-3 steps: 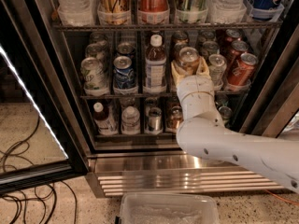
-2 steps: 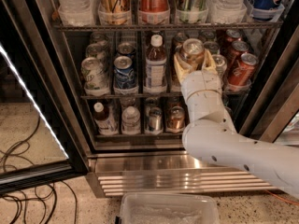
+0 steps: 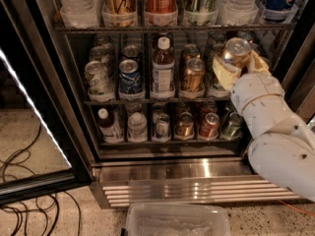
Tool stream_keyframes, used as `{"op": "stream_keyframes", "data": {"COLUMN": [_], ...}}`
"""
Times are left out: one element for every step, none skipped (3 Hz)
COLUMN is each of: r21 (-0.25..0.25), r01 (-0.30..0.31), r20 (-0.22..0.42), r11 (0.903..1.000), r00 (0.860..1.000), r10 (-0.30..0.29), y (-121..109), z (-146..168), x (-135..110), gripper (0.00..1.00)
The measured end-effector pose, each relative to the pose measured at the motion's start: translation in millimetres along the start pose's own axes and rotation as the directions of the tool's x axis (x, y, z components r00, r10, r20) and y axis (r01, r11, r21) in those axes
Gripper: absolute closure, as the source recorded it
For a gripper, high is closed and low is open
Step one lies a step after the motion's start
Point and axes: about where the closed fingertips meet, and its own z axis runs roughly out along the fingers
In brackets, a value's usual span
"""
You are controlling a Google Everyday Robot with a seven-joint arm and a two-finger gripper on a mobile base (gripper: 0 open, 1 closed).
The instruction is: Pick orange can from middle shelf of fridge
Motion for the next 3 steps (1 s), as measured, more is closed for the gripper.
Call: {"op": "stream_keyframes", "data": {"r21": [-0.071,-0.151,-0.182], "r01": [-0.059,-0.21,-0.278], "r20": [-0.112,-0.205,-0.23], "r11": [0.9957,0.966,0.9431], "r00": [0.992,0.963,0.945], "r10": [0.051,0.177,0.234], "y": [-9,17,34], "z": [-13,-12,-15], "x": [29,62,70], "gripper": [1.0,1.0,1.0]}}
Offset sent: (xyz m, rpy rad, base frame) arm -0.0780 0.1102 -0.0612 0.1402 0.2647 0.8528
